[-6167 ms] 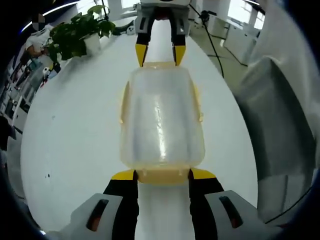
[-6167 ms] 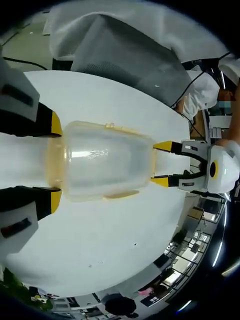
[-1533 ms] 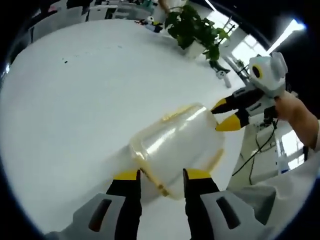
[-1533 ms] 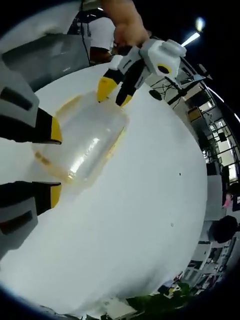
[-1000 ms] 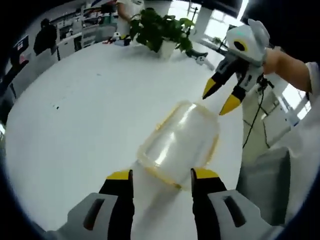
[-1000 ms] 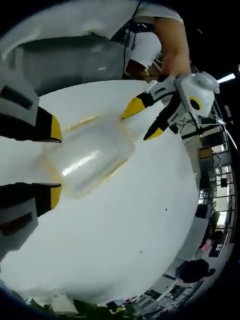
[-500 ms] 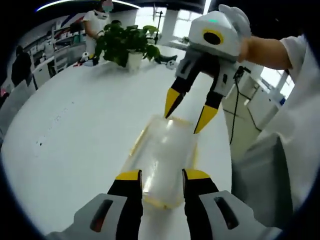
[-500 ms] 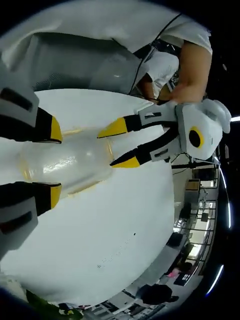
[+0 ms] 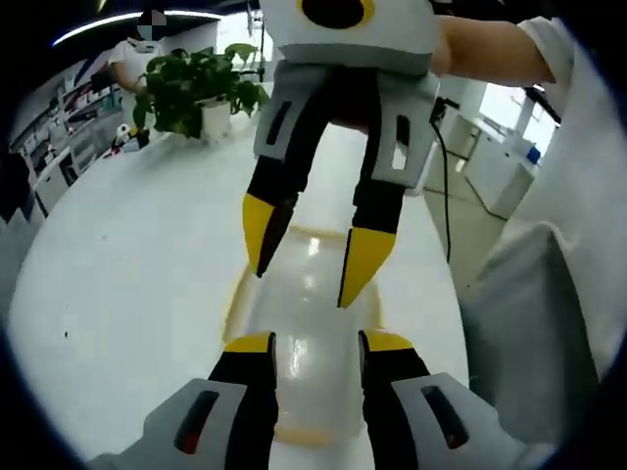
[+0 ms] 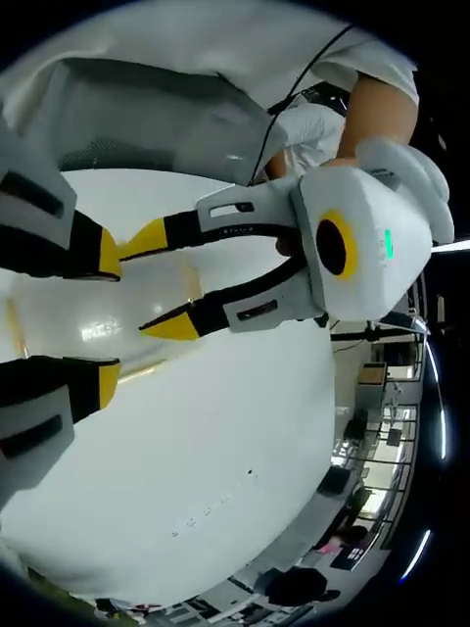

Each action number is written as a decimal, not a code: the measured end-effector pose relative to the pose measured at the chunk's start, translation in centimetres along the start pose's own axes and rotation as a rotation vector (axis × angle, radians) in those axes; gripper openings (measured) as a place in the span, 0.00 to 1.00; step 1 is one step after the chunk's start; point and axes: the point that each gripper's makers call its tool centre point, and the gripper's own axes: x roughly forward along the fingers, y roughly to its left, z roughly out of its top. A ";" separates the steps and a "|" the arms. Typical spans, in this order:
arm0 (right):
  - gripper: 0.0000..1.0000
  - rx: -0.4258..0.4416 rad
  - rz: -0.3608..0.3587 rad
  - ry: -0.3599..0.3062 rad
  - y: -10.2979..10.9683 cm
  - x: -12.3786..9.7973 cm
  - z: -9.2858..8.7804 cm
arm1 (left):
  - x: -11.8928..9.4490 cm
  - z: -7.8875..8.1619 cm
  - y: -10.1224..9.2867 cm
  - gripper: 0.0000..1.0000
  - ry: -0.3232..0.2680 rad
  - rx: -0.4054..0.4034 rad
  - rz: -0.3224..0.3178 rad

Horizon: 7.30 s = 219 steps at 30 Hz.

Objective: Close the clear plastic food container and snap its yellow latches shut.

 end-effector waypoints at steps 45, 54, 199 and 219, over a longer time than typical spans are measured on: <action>0.55 -0.070 0.273 0.276 -1.6 3.6 -2.2 | 2.1 -1.4 0.2 0.65 0.073 0.389 0.215; 0.51 -0.054 0.294 0.328 -1.2 3.6 -2.3 | 2.2 -1.4 0.3 0.64 0.085 0.401 0.235; 0.78 -0.218 0.048 0.132 0.7 12.5 6.2 | -10.5 -18.1 7.0 0.84 0.222 0.105 0.081; 0.78 -0.198 0.038 0.128 -4.5 12.8 7.2 | -10.2 -17.0 12.4 0.85 0.235 0.117 0.067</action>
